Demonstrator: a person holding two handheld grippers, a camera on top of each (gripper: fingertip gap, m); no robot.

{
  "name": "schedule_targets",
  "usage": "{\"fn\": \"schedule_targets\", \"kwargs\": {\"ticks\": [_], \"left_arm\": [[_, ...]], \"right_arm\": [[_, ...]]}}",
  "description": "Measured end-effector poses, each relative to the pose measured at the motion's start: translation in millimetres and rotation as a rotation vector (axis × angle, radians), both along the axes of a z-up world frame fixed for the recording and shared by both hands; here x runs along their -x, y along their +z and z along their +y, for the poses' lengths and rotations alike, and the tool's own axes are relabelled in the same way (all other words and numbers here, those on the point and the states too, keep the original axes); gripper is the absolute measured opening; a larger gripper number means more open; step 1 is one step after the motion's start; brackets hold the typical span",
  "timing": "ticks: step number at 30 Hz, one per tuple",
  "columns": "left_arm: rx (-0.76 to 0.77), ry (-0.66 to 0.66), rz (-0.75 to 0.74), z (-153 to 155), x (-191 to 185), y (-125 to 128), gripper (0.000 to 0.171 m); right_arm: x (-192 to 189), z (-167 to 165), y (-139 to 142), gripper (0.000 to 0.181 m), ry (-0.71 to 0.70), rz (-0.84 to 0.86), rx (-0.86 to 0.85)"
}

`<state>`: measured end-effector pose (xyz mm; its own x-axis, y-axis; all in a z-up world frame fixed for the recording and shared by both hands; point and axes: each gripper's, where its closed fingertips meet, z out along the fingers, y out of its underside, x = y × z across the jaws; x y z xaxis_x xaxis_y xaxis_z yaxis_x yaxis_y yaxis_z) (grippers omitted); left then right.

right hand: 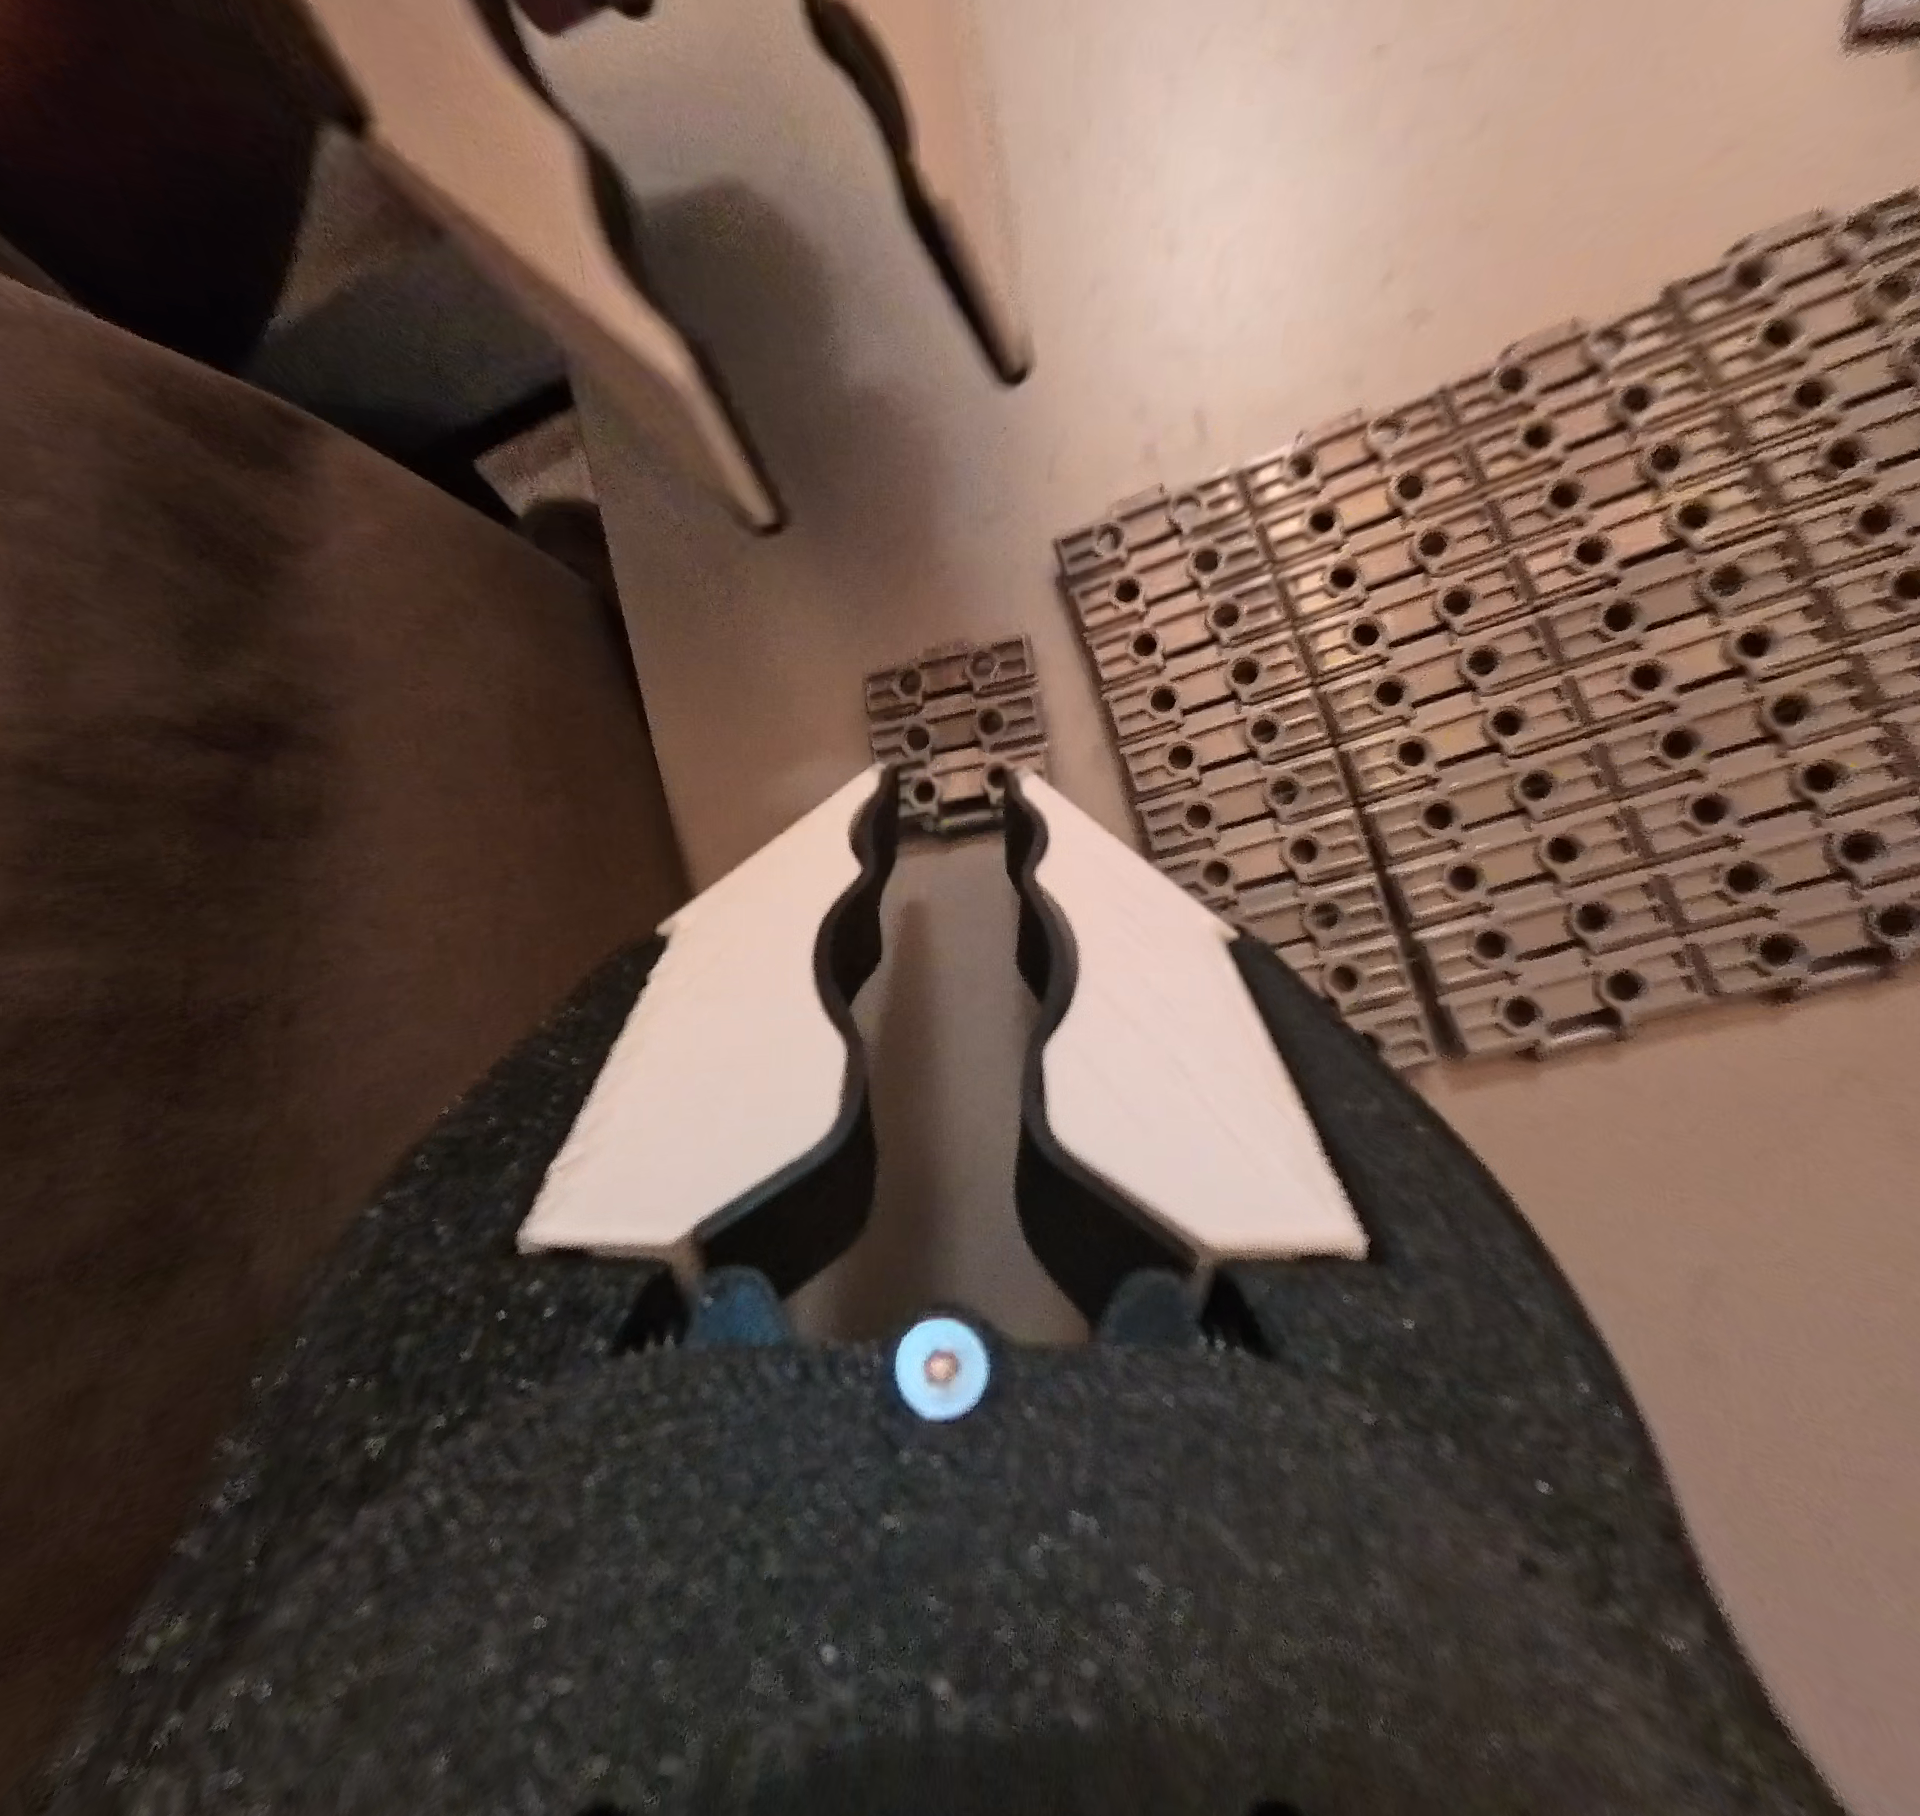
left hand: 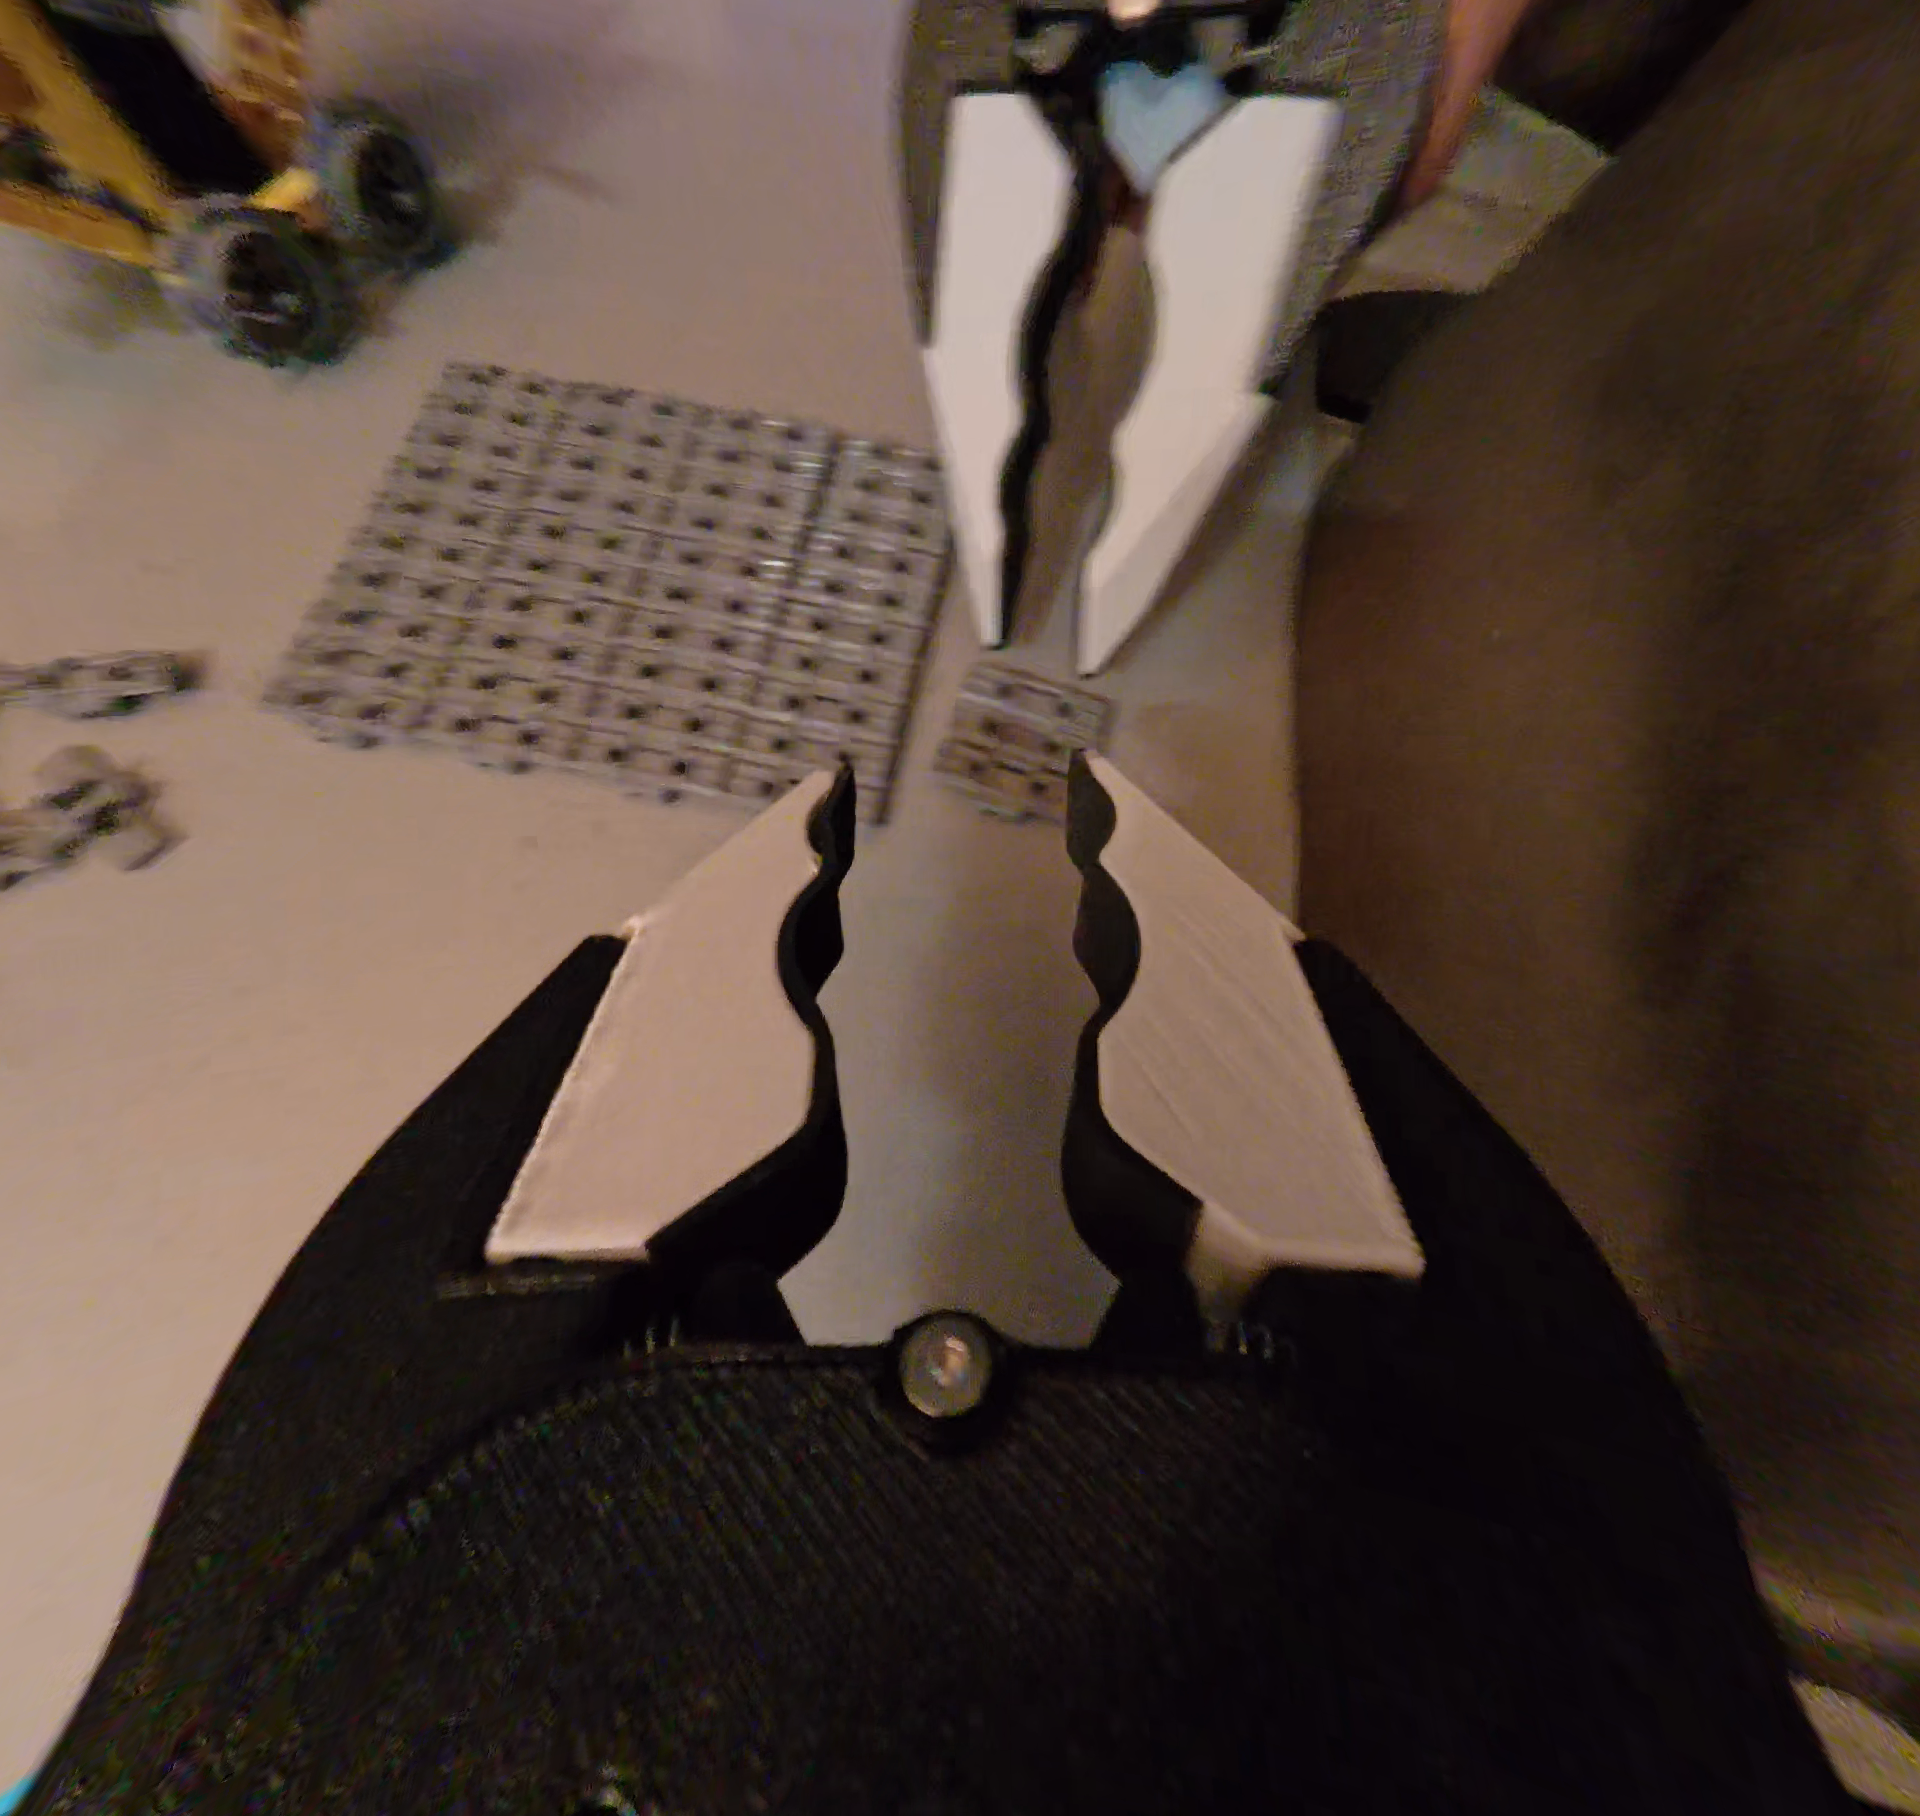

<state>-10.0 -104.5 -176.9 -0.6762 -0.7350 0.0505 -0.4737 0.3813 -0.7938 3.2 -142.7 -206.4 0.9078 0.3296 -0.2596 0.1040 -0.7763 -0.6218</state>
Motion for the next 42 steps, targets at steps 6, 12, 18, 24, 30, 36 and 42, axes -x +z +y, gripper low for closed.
{"fn": "schedule_targets", "kwargs": {"ticks": [6, 12, 18, 24, 30, 36, 42], "left_arm": [[-0.165, 0.405, -0.028, 84.1, -64.1, 1.6, 0.021], [-0.273, 0.523, 0.043, 126.8, -116.9, -21.6, 0.017], [-0.308, 0.561, 0.111, 146.4, -139.1, -47.7, 0.028], [-0.294, 0.565, 0.123, 146.7, -132.4, -47.6, 0.015], [-0.155, 0.568, 0.005, 132.4, -121.1, -13.0, 0.015], [0.688, 0.283, -0.008, 41.1, -85.0, 68.6, 0.002], [1.045, 0.167, 0.069, 6.3, -61.8, 84.4, 0.002]], "right_arm": [[-8.2, 9.2, 27.3, 0.024, -0.057, 0.026, -0.172], [-19.0, 6.8, 27.9, 0.026, -0.096, -0.113, -0.243], [-31.2, 9.8, 30.1, 0.026, -0.19, -0.098, -0.316], [-47.3, 7.4, 29.7, 0.027, -0.29, 0.015, -0.344], [-62.6, 4.4, 37.9, 0.029, -0.343, -0.024, -0.403], [-66.6, 17.5, 77.7, 0.039, -0.33, -0.283, -0.73], [-50.8, 24.2, 116.4, 0.045, -0.283, -0.429, -0.959]]}}
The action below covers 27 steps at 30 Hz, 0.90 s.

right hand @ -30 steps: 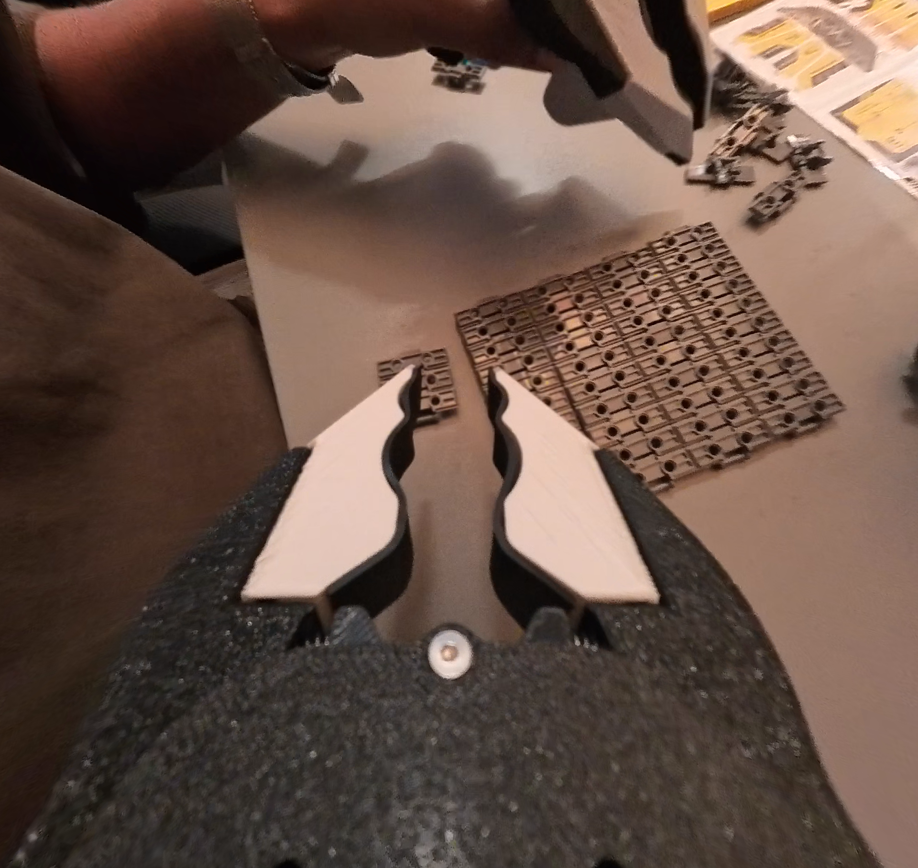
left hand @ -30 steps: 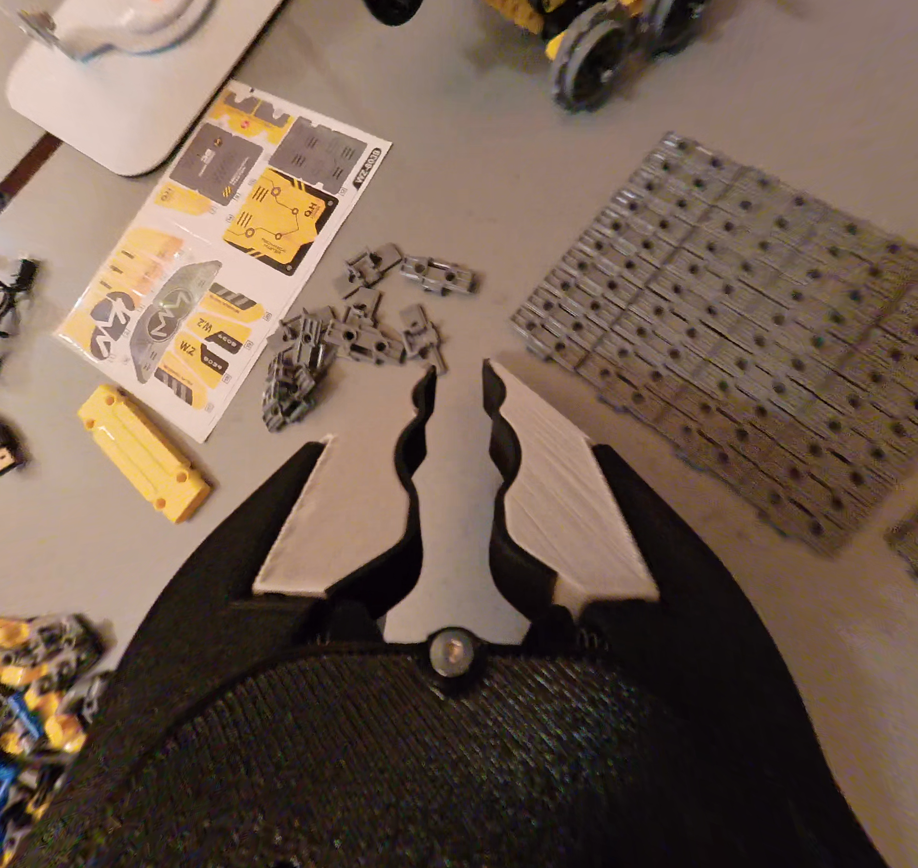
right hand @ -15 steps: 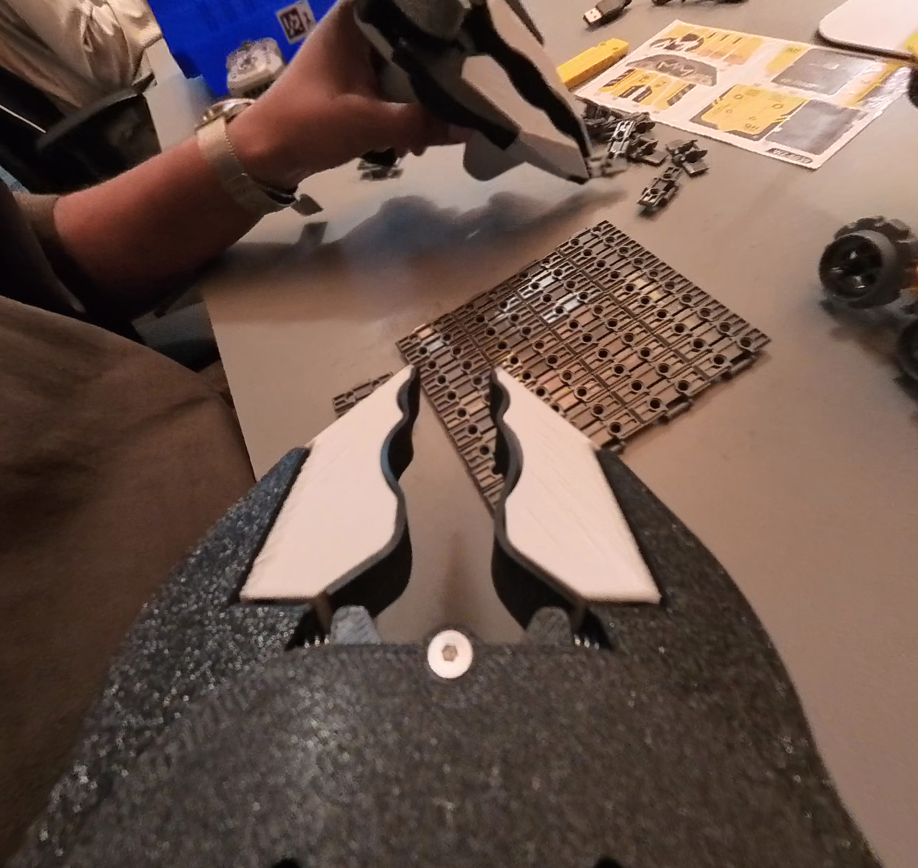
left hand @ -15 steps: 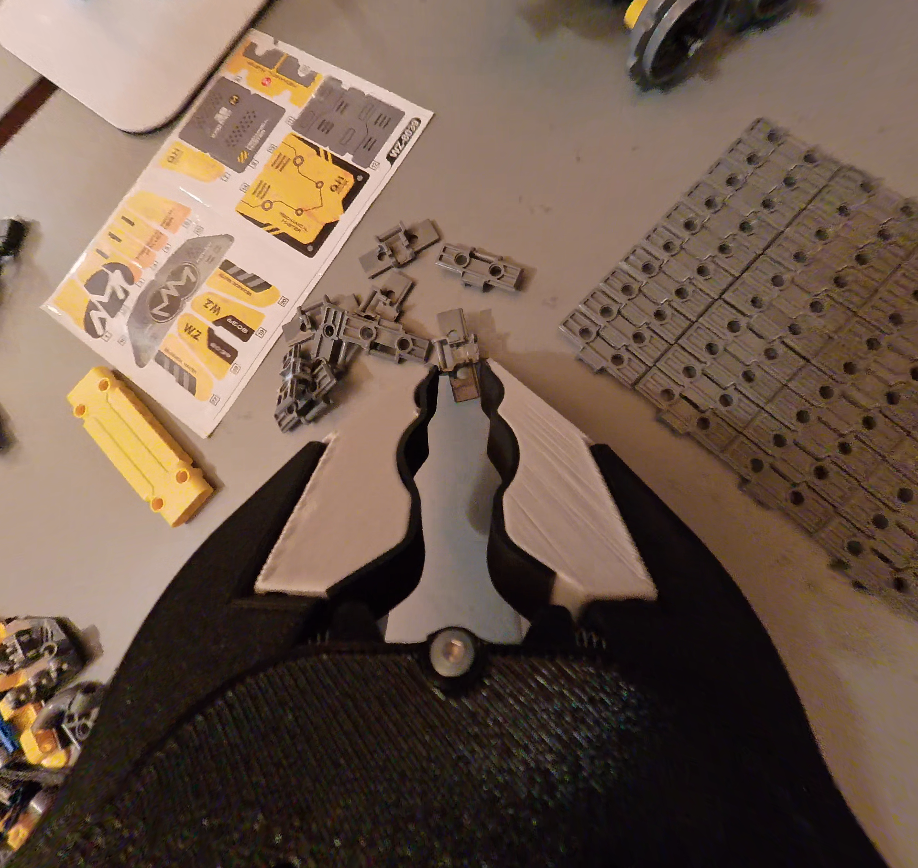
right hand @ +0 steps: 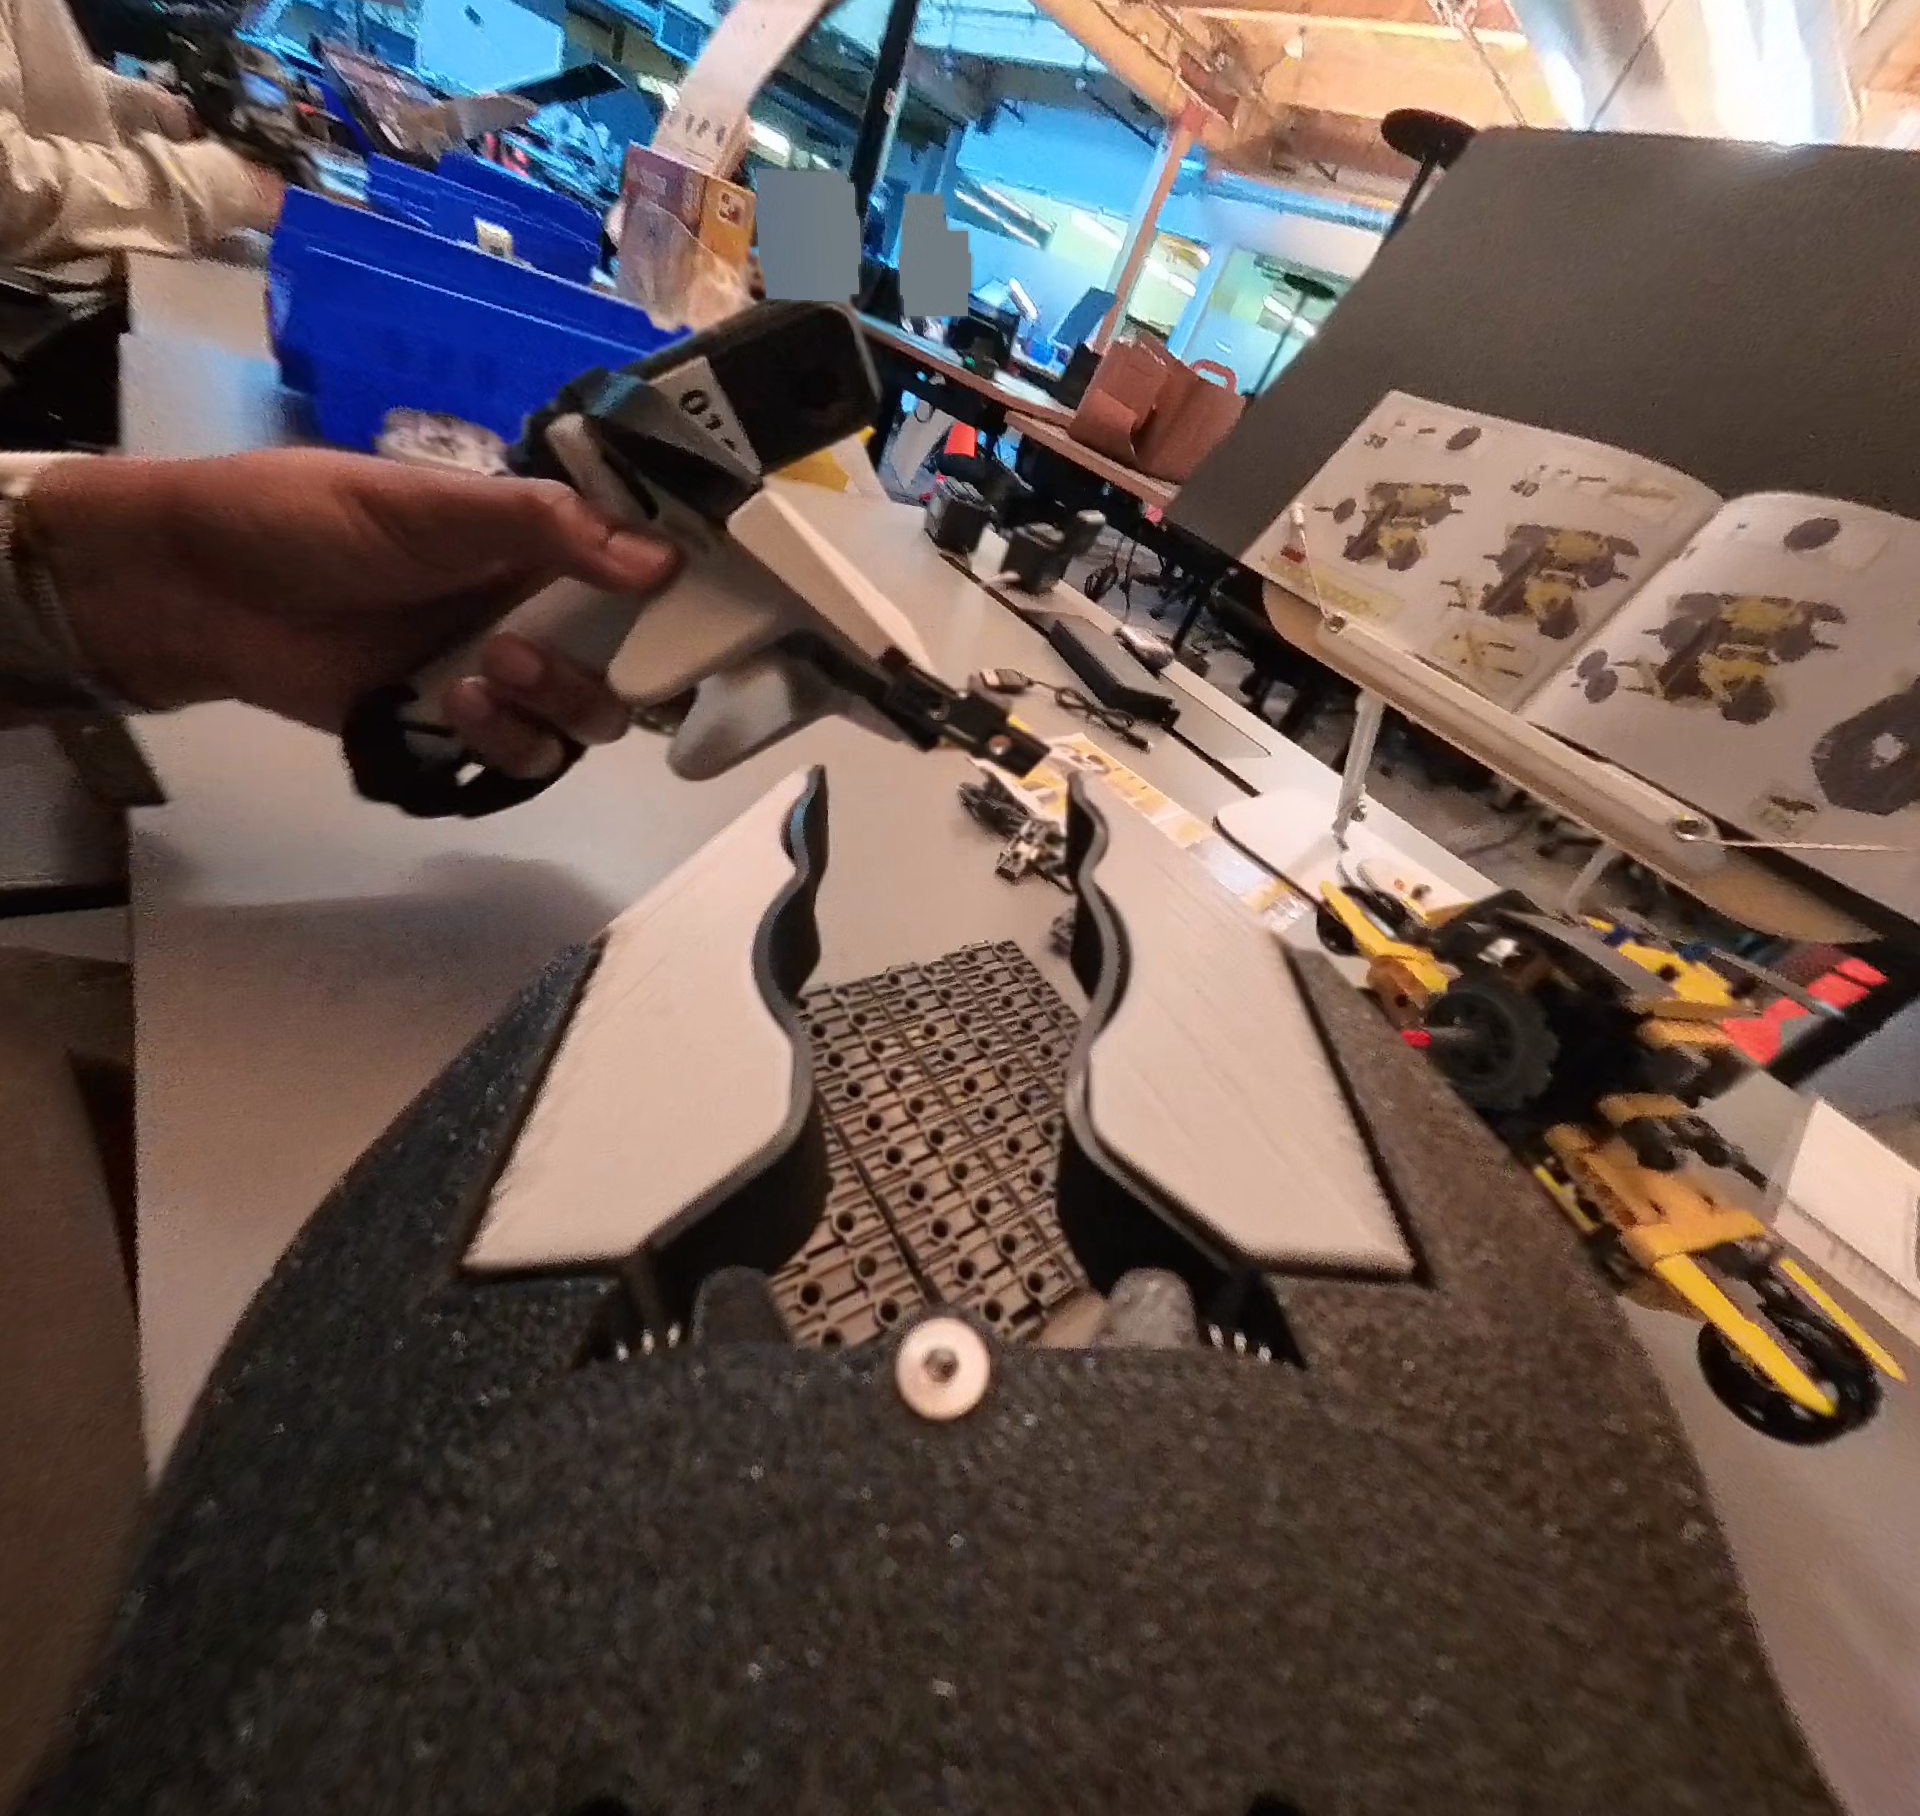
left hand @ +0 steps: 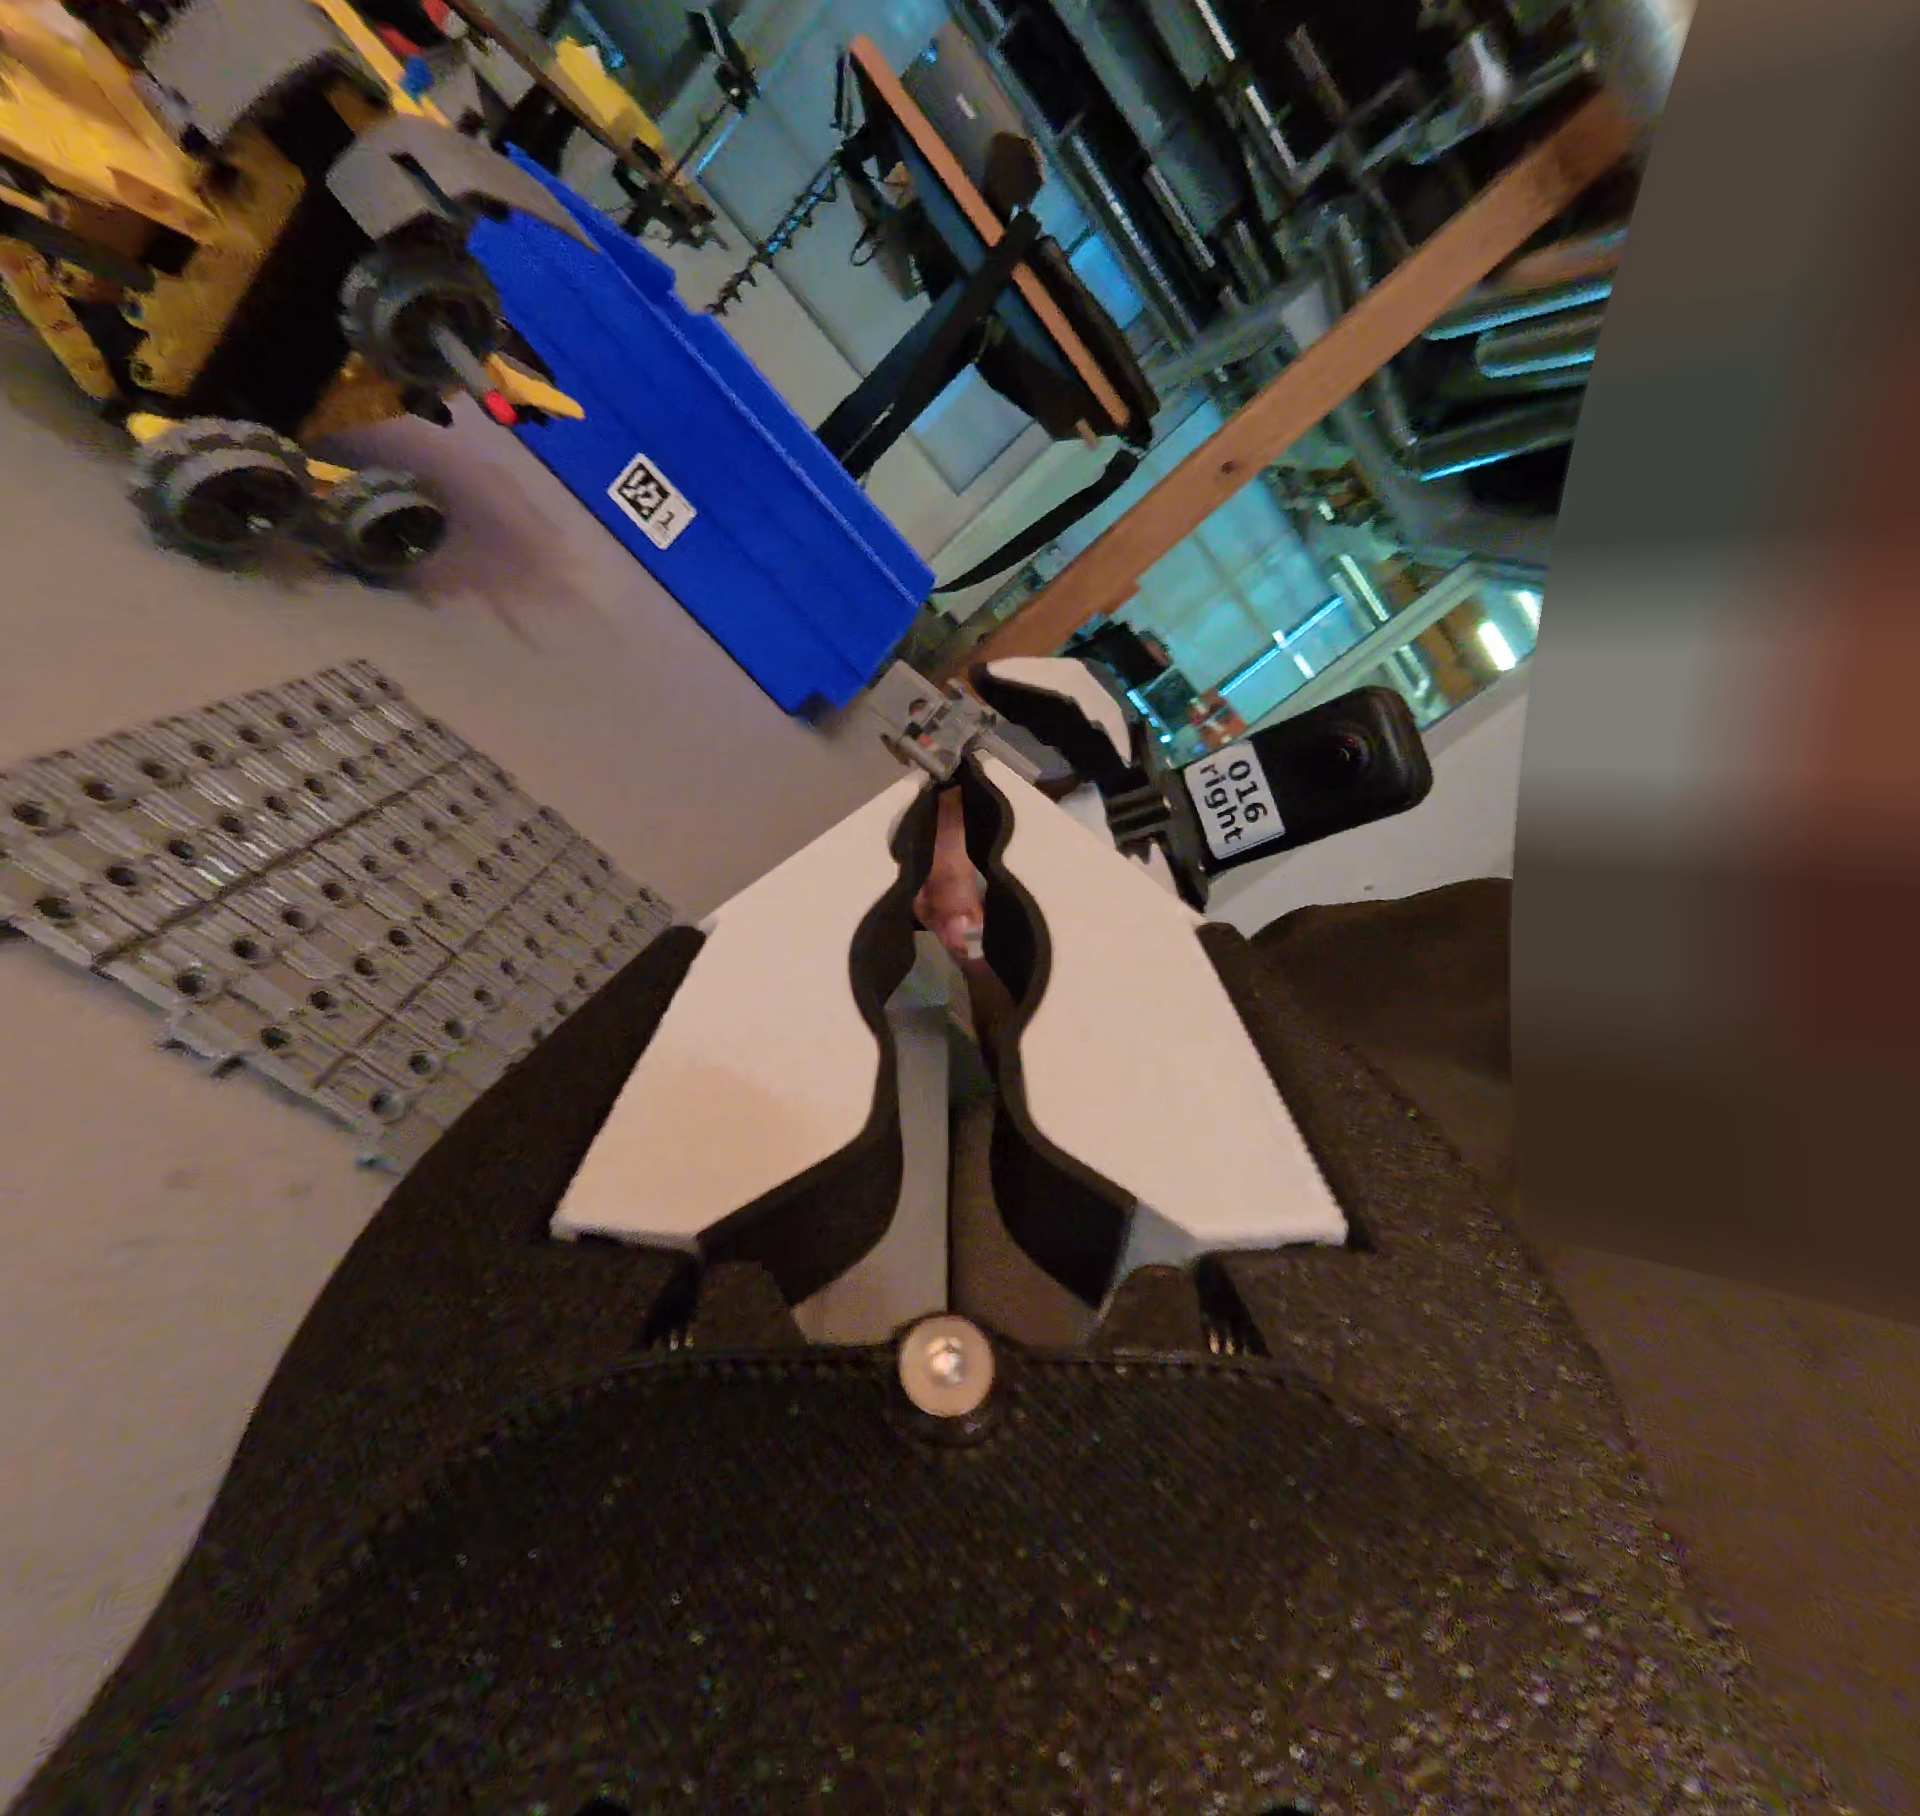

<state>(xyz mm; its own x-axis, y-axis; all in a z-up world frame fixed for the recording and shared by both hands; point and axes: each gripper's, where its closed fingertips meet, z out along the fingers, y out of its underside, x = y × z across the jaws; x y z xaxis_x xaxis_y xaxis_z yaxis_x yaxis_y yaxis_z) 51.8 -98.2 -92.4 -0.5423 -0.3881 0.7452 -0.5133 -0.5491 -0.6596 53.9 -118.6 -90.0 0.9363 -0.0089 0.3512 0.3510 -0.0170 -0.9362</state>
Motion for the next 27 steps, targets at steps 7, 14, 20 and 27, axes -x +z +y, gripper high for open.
{"fn": "schedule_targets", "kwargs": {"ticks": [7, 14, 20, 27], "left_arm": [[0.011, -0.029, -0.032, -18.1, 4.6, -4.6, 0.001], [-0.023, -0.055, -0.133, -30.6, 10.9, 5.2, 0.0], [-0.099, -0.048, -0.139, -34.1, 13.2, -0.8, 0.0], [-0.385, -0.006, -0.006, -31.8, 20.6, -51.6, 0.01]], "right_arm": [[-0.5, 10.1, -4.8, 0.049, 0.005, 0.14, 0.054], [7.1, 12.8, -5.7, 0.041, 0.164, 0.499, 0.09], [9.7, 8.6, -13.3, 0.033, 0.248, 0.625, 0.127], [9.7, -14.2, -57.8, 0.03, 0.185, 0.371, 0.355]]}}
